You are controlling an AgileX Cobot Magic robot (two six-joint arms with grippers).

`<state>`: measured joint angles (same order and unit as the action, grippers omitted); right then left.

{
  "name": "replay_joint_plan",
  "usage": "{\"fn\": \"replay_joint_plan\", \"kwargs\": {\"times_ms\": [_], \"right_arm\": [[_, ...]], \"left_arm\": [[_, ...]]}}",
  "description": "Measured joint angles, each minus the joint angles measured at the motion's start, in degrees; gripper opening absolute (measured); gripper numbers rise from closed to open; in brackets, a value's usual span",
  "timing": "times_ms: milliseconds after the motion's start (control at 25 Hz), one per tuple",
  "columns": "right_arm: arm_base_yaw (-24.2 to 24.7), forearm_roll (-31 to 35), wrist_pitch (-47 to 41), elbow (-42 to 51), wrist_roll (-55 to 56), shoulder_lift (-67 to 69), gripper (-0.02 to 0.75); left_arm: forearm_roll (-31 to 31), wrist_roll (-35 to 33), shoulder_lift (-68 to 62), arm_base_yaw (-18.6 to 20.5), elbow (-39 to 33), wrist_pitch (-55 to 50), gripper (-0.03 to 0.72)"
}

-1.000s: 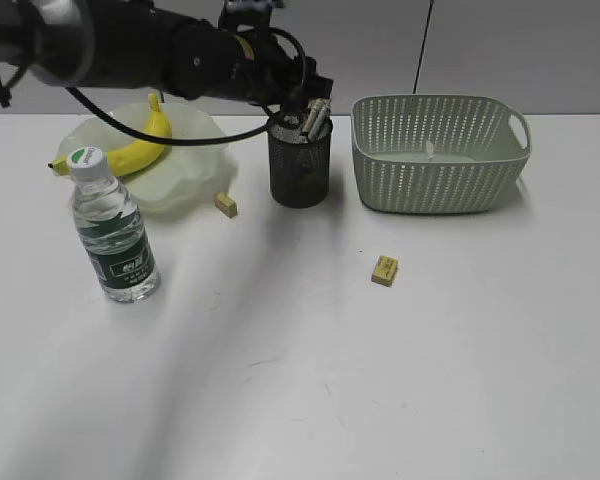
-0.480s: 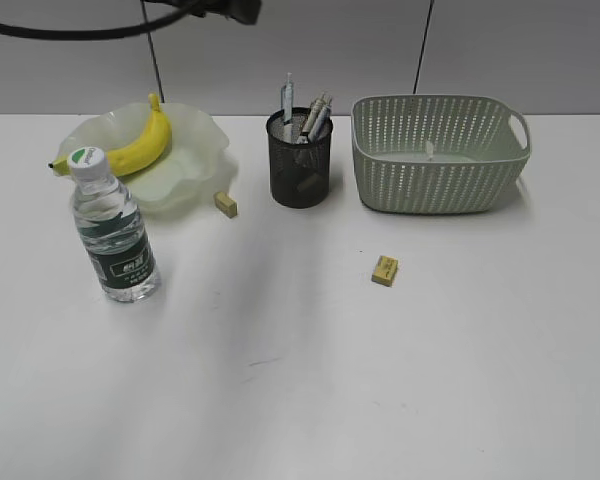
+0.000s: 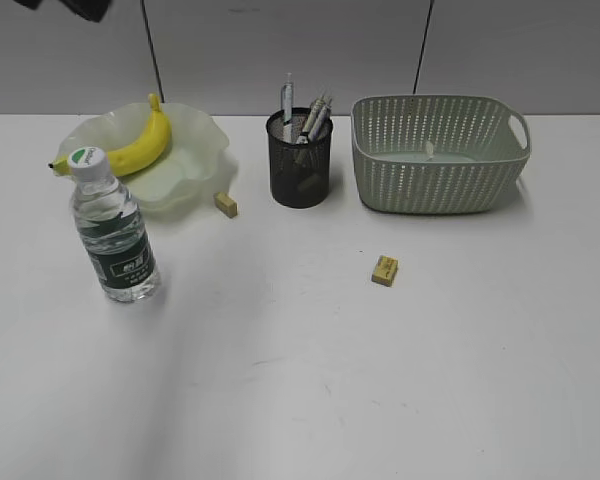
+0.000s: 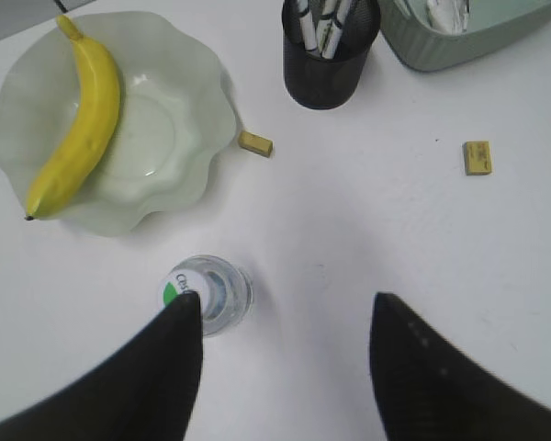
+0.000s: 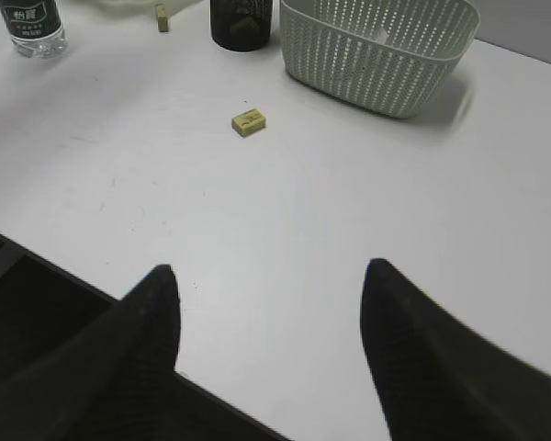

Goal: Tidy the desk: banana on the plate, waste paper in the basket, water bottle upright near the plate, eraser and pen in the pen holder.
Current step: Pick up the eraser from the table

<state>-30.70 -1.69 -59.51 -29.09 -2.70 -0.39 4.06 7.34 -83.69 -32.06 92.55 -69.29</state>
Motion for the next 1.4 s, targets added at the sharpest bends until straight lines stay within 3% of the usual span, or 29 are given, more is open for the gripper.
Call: {"fn": "replay_joint_plan", "kwargs": {"times_ms": [240, 640, 840, 1160, 1400], "right_arm": [[0.0, 0.0, 0.1, 0.0, 0.0, 0.0, 0.494], [0.0, 0.0, 0.1, 0.0, 0.0, 0.0, 0.494], [0.0, 0.0, 0.1, 0.0, 0.0, 0.0, 0.494], [0.0, 0.0, 0.1, 0.0, 0.0, 0.0, 0.494], [0.0, 0.2, 6.1, -1.2, -2.0, 7.2, 0.494]], "left_arm": [[-0.1, 0.0, 12.2, 0.0, -8.7, -0.2, 0.407], [-0.4, 0.0, 44.1, 0.0, -42.4, 1.6, 0.394], [-0.6, 0.0, 60.8, 0.0, -55.8, 4.1, 0.391], [-0.6, 0.0, 81.7, 0.0, -60.8, 7.1, 0.367], [-0.7, 0.0, 84.0, 0.0, -61.1, 7.8, 0.365]]}}
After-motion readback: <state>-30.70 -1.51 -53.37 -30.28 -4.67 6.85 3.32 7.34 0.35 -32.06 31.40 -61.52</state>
